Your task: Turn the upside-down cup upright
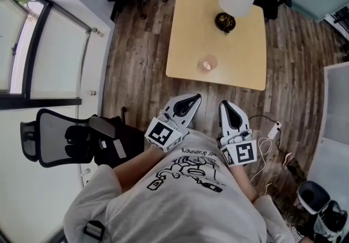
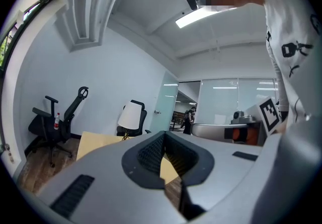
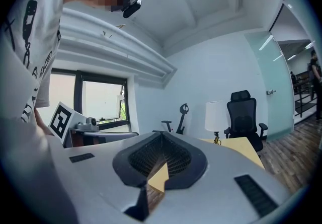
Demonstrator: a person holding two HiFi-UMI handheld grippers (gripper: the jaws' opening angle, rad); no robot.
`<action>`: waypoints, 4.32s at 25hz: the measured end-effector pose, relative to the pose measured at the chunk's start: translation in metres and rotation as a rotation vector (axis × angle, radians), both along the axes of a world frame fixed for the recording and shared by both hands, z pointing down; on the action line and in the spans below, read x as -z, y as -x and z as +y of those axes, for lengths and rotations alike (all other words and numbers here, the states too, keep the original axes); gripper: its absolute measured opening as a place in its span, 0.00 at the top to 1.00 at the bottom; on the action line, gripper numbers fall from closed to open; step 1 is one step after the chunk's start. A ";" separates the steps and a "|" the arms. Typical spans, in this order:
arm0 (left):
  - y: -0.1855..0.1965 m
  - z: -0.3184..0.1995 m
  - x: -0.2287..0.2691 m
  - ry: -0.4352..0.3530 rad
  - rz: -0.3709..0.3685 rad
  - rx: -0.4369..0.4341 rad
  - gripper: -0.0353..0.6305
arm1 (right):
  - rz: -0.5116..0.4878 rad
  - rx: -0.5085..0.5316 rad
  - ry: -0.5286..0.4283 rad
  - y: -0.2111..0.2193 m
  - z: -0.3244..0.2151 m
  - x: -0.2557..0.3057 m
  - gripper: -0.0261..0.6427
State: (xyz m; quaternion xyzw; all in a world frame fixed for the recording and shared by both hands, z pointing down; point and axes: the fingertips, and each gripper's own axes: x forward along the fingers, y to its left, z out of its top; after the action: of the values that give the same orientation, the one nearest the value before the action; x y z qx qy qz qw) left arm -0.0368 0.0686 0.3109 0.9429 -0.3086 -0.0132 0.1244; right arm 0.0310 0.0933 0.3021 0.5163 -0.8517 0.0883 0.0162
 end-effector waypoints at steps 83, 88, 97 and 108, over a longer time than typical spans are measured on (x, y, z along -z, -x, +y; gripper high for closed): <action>-0.031 -0.124 -0.253 0.288 -0.131 -0.044 0.93 | 1.152 0.632 0.405 0.005 -0.152 -0.297 0.90; -0.028 -0.124 -0.249 0.288 -0.131 -0.038 0.93 | 1.133 0.629 0.401 0.002 -0.151 -0.293 0.90; -0.025 -0.123 -0.225 0.268 -0.127 -0.038 0.93 | 1.022 0.590 0.366 0.005 -0.155 -0.259 0.91; -0.018 -0.116 -0.178 0.235 -0.107 -0.032 0.93 | 0.580 0.552 0.349 0.004 -0.138 -0.192 0.91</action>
State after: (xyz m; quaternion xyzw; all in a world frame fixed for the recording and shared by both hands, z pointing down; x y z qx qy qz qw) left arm -0.0185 -0.0470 0.4889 0.9261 -0.2990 0.0752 0.2175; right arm 0.0266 -0.0450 0.4941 0.2623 -0.8903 0.0746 0.3646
